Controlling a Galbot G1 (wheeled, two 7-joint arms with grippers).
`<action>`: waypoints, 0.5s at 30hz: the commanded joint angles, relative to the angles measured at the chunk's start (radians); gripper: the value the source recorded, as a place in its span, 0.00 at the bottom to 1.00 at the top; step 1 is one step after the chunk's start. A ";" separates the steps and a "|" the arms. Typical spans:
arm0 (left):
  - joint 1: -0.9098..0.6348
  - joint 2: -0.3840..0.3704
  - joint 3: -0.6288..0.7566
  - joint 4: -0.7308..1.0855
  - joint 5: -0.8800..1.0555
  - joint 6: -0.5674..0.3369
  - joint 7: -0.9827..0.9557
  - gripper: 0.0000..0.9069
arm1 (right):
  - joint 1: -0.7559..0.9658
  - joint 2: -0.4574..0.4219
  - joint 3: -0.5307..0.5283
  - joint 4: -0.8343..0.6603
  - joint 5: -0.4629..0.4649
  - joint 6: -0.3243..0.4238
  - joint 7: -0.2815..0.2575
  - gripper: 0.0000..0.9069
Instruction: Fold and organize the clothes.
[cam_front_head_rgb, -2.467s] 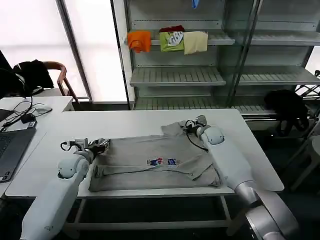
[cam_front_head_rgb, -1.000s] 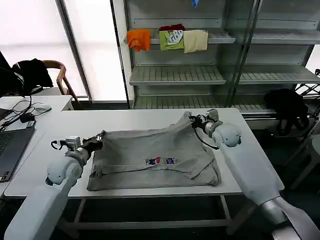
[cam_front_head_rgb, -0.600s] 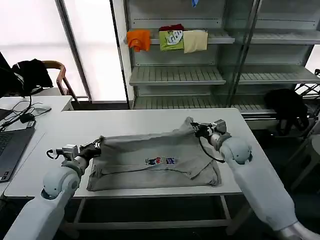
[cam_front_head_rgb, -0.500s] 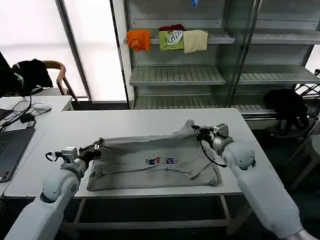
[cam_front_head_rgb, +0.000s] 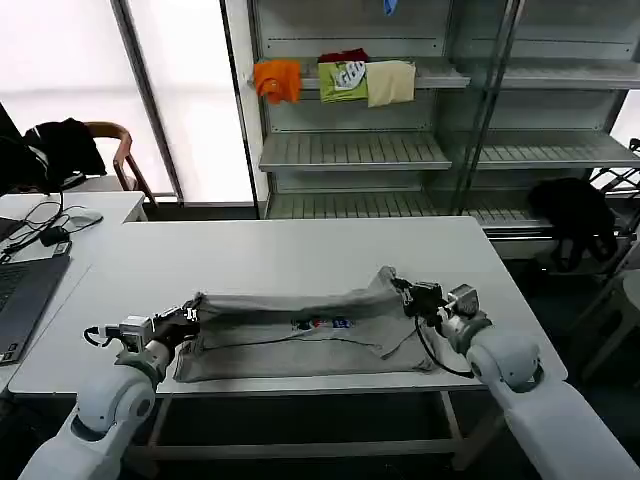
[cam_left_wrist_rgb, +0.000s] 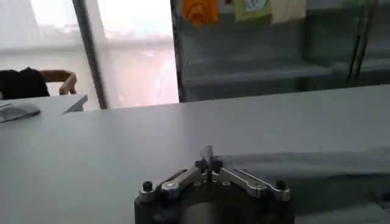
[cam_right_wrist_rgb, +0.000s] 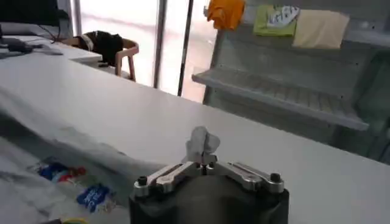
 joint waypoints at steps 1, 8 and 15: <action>0.058 -0.001 -0.017 -0.044 0.027 0.007 -0.003 0.02 | -0.129 -0.031 0.034 0.100 0.000 0.001 0.003 0.00; 0.092 -0.019 -0.001 -0.046 0.079 -0.005 -0.008 0.02 | -0.172 -0.012 0.038 0.081 -0.014 0.012 0.015 0.00; 0.135 -0.037 0.004 -0.059 0.141 -0.022 -0.035 0.02 | -0.189 -0.004 0.038 0.058 -0.025 0.026 0.031 0.00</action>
